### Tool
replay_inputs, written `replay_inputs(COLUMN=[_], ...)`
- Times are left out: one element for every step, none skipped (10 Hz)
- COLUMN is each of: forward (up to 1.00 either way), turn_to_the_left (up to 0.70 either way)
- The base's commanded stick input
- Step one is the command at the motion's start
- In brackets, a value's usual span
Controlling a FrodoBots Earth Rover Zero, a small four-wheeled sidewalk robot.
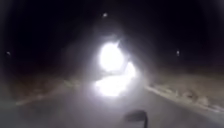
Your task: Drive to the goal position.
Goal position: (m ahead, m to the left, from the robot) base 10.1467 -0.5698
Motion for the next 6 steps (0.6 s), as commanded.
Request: replay_inputs(forward=[1.0, 1.0, 1.0, 1.0, 1.0, 1.0], turn_to_the_left=[0.02, 0.02, 0.02, 0.02, 0.02, 0.02])
